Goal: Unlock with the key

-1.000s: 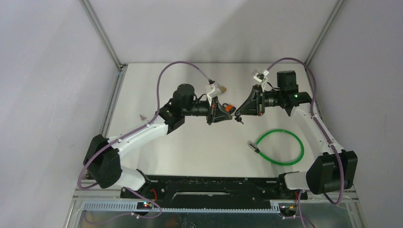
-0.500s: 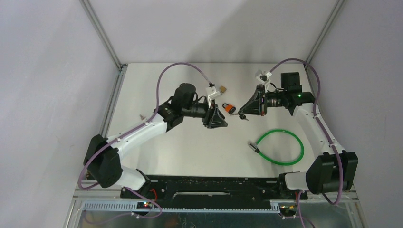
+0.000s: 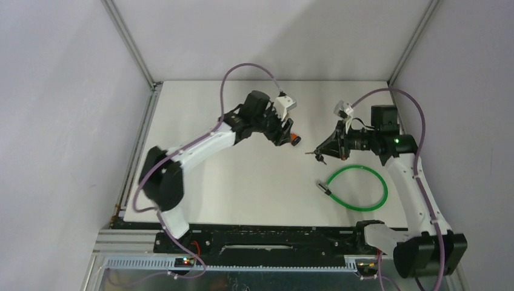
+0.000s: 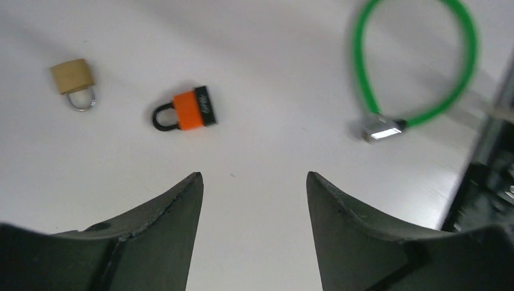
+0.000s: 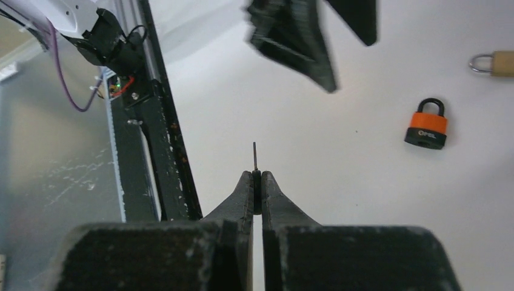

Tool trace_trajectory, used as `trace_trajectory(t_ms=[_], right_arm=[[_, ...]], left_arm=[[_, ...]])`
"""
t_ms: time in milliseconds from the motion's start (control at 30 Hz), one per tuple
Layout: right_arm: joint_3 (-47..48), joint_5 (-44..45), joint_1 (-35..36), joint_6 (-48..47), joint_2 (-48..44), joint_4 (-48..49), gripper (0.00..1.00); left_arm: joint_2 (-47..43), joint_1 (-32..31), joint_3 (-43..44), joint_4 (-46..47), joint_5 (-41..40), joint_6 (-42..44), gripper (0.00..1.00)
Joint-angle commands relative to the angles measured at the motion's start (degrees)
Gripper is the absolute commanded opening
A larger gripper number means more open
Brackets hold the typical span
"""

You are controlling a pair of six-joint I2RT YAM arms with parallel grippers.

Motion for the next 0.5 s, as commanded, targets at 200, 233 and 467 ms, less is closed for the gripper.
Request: trace_trajectory(t_ms=[200, 233, 467], right_arm=[[-5.35, 3.39, -3.37, -1.46, -9.72, -0.52, 0.00], [-5.65, 2.80, -4.72, -1.72, -9.80, -0.62, 0.00], [-5.81, -0.21, -7.51, -3.39, -9.13, -2.29, 0.00]], left_arm=[[28.76, 0.13, 29.93, -14.42, -13.69, -3.28, 0.77], [30.76, 0.13, 32.24, -15.37, -14.80, -3.76, 0.79], [39.12, 0.04, 42.86, -18.86, -14.63, -4.24, 0.84]])
